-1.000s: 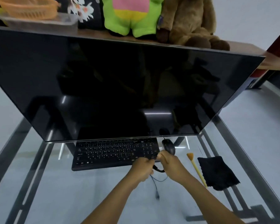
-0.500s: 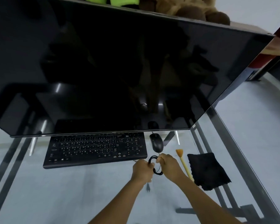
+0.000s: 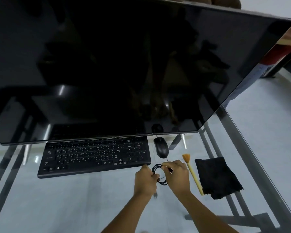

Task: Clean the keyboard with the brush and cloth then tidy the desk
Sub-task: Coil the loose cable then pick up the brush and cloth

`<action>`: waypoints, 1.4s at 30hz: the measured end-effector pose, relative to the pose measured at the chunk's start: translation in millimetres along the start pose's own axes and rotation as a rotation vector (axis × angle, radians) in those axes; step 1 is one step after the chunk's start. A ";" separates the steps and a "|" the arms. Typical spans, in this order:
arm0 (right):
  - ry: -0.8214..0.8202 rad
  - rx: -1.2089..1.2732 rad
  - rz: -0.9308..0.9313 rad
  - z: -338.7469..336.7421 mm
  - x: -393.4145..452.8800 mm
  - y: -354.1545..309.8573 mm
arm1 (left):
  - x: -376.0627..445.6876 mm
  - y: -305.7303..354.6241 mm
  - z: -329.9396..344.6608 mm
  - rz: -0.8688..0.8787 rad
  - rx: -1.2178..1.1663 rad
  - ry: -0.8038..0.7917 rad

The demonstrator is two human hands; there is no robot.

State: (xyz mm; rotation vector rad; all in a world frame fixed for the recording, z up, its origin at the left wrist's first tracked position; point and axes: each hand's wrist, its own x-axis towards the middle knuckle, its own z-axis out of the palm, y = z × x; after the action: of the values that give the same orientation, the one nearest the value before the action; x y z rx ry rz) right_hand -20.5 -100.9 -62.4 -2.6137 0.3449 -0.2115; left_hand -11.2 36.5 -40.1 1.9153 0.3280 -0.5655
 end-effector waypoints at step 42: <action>-0.491 0.075 -0.104 -27.1 1.9 -6.5 | 4.2 3.5 -5.7 -0.123 0.044 -0.030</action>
State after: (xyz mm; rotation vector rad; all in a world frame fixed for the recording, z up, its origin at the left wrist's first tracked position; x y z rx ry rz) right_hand -23.1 -108.2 -35.6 -2.5044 0.0277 0.3727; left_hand -4.6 40.2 -37.7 1.9362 0.4189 -0.6869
